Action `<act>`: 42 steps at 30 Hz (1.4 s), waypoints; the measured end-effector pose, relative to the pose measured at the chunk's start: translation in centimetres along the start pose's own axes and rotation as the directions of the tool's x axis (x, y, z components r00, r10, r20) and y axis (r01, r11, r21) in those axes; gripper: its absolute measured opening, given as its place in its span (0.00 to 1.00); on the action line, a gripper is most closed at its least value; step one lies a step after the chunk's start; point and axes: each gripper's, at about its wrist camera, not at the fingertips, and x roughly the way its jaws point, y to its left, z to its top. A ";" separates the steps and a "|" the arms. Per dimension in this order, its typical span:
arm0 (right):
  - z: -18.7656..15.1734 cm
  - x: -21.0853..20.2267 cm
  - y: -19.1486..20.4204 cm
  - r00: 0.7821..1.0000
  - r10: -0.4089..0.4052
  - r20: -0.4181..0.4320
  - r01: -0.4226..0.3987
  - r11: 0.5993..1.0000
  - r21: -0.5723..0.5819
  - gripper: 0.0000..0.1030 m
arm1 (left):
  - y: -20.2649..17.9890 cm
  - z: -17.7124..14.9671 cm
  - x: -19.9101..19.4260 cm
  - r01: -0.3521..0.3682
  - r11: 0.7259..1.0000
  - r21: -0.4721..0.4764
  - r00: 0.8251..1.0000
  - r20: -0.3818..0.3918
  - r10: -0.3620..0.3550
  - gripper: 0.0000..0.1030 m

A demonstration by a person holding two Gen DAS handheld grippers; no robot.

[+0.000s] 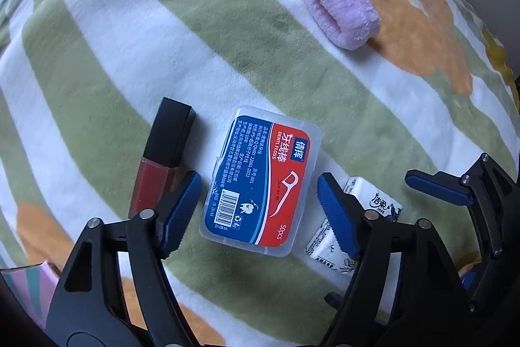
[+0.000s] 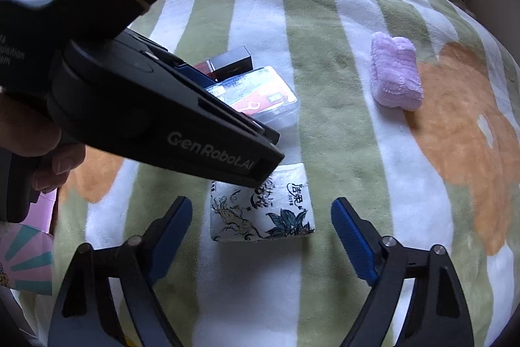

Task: Organize objects
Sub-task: 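Grasp the blue-red toothpick case with left tool while right tool grasps the white packet, then carry the toothpick case with left tool while right tool carries the packet to the box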

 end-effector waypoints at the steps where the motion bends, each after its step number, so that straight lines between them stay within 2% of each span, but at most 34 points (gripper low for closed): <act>1: 0.0 0.2 0.0 1.000 0.002 -0.007 -0.002 1.000 0.002 0.66 | 0.0 -0.1 0.2 -0.007 1.000 0.004 1.000 -0.005 0.007 0.60; 2: 0.0 0.4 0.0 1.000 -0.003 -0.014 0.003 1.000 0.003 0.58 | 0.1 -0.1 0.3 -0.014 1.000 0.006 1.000 -0.007 0.014 0.56; 3: 0.0 0.4 0.0 1.000 -0.004 -0.018 0.005 1.000 0.005 0.57 | 0.2 -0.1 0.3 -0.010 1.000 0.004 1.000 -0.006 0.010 0.56; 13: -0.1 -0.5 -0.3 1.000 -0.005 -0.020 0.006 0.999 0.032 0.56 | 0.7 -0.2 -0.4 0.008 1.000 -0.009 1.000 0.017 -0.008 0.53; 19: 0.1 -2.3 -0.5 1.000 -0.009 -0.019 0.009 1.000 0.028 0.56 | 1.0 -0.2 -2.3 0.007 1.000 -0.029 0.999 0.052 -0.006 0.52; 25: 1.1 -5.3 -0.6 1.000 -0.013 0.004 0.013 1.000 0.010 0.56 | 0.5 -0.7 -6.1 -0.004 0.998 -0.068 0.995 0.100 0.010 0.52; 30: 2.5 -8.1 -0.4 1.000 -0.011 0.019 0.011 1.000 -0.004 0.56 | 0.8 -0.9 -9.3 -0.012 0.990 -0.142 0.990 0.138 0.032 0.51; 35: 3.7 -10.8 -0.8 1.000 0.003 0.027 -0.003 1.000 0.006 0.56 | 1.9 -2.9 -13.5 -0.007 0.973 -0.229 0.982 0.184 0.050 0.51; 42: 4.5 -15.6 -1.7 1.000 0.003 0.030 -0.004 0.999 0.054 0.56 | 1.2 -5.7 -19.2 -0.009 0.939 -0.344 0.965 0.245 0.099 0.51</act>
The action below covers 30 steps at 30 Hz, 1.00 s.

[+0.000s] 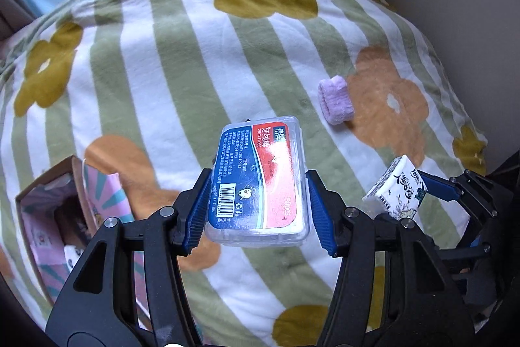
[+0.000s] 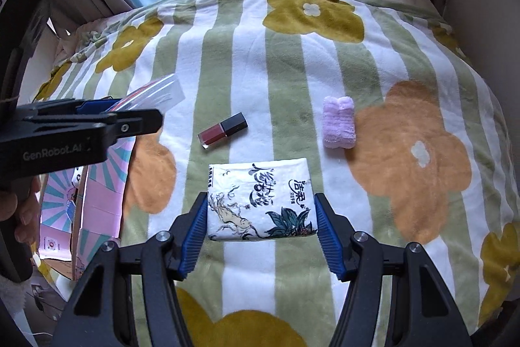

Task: Organize objects
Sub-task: 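Carry the toothpick case with left tool while right tool carries the packet to the box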

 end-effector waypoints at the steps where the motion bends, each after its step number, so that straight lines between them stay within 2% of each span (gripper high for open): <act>1: 0.2 -0.5 -0.2 1.000 0.001 0.002 -0.001 1.000 0.006 0.56 | 0.0 -0.3 -1.0 -0.007 1.000 -0.018 1.000 0.011 0.007 0.51; 7: 1.1 -3.7 -0.4 1.000 -0.011 0.008 0.011 1.000 0.012 0.56 | -0.2 -3.1 -6.1 -0.057 0.992 -0.114 0.996 0.061 0.064 0.51; 14: 1.0 -6.6 0.9 0.999 -0.014 0.033 0.015 0.999 -0.034 0.56 | -0.6 -6.8 -9.8 -0.092 0.972 -0.216 0.989 0.097 0.115 0.51; 20: 0.2 -7.1 1.8 1.000 -0.010 0.028 0.012 0.999 -0.051 0.56 | -0.1 -9.9 -11.2 -0.097 0.951 -0.295 0.983 0.120 0.138 0.51; 30: 0.5 -7.5 4.4 0.999 0.014 0.035 -0.011 0.995 -0.099 0.56 | 1.5 -11.5 -12.8 -0.106 0.939 -0.328 0.979 0.133 0.157 0.51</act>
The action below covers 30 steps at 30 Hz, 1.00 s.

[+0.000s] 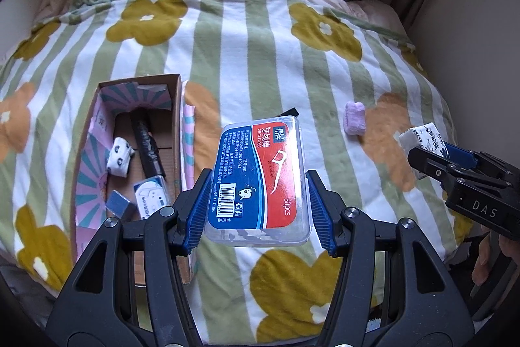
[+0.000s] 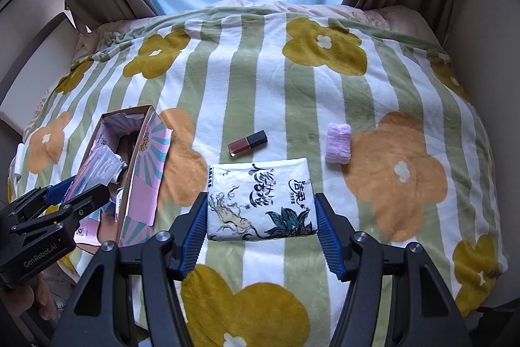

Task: Organize objects
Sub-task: 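Carry the toothpick case with left tool while right tool carries the packet to the box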

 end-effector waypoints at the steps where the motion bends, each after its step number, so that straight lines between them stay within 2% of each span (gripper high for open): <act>1: 0.1 0.0 0.4 1.000 0.004 0.001 -0.004 1.000 -0.008 0.56 | 0.3 0.0 -0.2 -0.003 1.000 -0.006 1.000 0.004 0.003 0.51; 8: 1.4 0.2 3.5 0.999 0.053 0.004 -0.053 0.996 -0.068 0.56 | 3.2 -0.4 -1.7 -0.025 0.998 -0.066 0.999 0.026 0.027 0.51; 15: 3.4 1.3 8.0 0.995 0.103 -0.003 -0.102 0.979 -0.174 0.56 | 7.2 -1.5 -2.5 -0.062 0.987 -0.150 0.997 0.025 0.067 0.51; 30: 7.0 8.3 18.4 0.977 0.177 -0.115 -0.208 0.899 -0.386 0.56 | 15.3 -5.5 -0.1 -0.145 0.930 -0.339 0.989 -0.060 0.133 0.51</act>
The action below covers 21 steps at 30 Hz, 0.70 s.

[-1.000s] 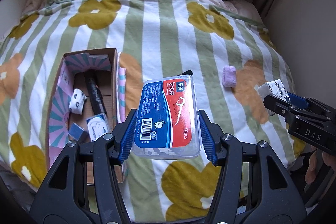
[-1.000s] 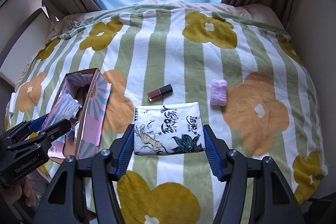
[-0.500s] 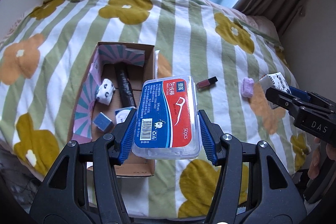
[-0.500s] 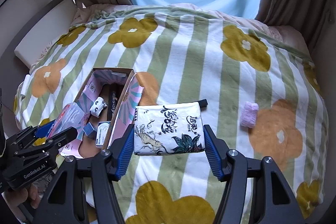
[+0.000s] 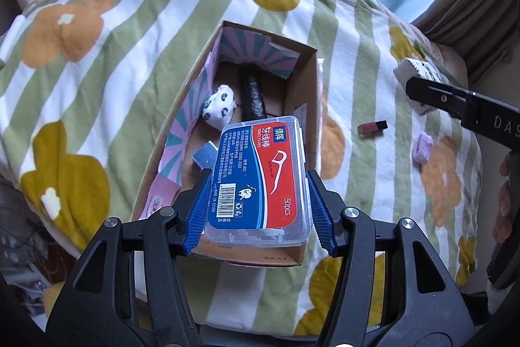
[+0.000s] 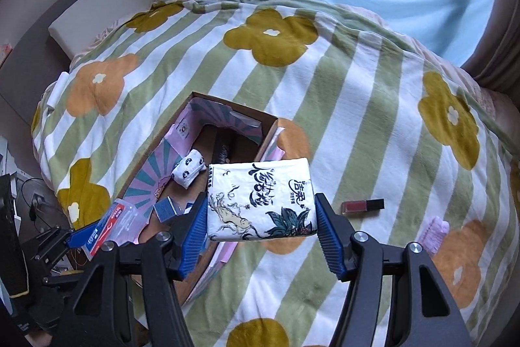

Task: Organize objects
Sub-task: 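Carry the toothpick case with left tool while right tool carries the packet to the box, then open both tools to drop the toothpick case and packet into the box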

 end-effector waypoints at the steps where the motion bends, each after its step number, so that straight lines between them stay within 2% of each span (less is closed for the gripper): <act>1: 0.4 0.6 0.4 1.000 0.005 -0.007 -0.005 1.000 -0.012 0.56 | 0.4 -0.2 0.3 -0.007 1.000 -0.008 1.000 -0.005 0.007 0.51; 7: 2.5 5.3 2.7 0.998 0.028 -0.051 -0.033 0.994 -0.100 0.57 | 2.7 -1.3 2.8 -0.041 0.998 -0.057 0.998 -0.046 0.038 0.51; 13: 4.0 11.0 4.3 0.996 0.015 -0.093 -0.031 0.983 -0.181 0.56 | 4.5 -2.4 5.2 -0.053 0.992 -0.117 0.996 -0.077 0.044 0.51; 18: 4.6 14.4 5.3 0.994 -0.003 -0.111 -0.024 0.968 -0.249 0.56 | 4.7 -2.7 6.7 -0.055 0.991 -0.122 0.996 -0.079 0.046 0.51; 21: 4.7 15.6 5.5 0.992 -0.001 -0.129 -0.032 0.968 -0.250 0.56 | 5.1 -2.7 7.2 -0.048 0.987 -0.156 0.997 -0.070 0.037 0.51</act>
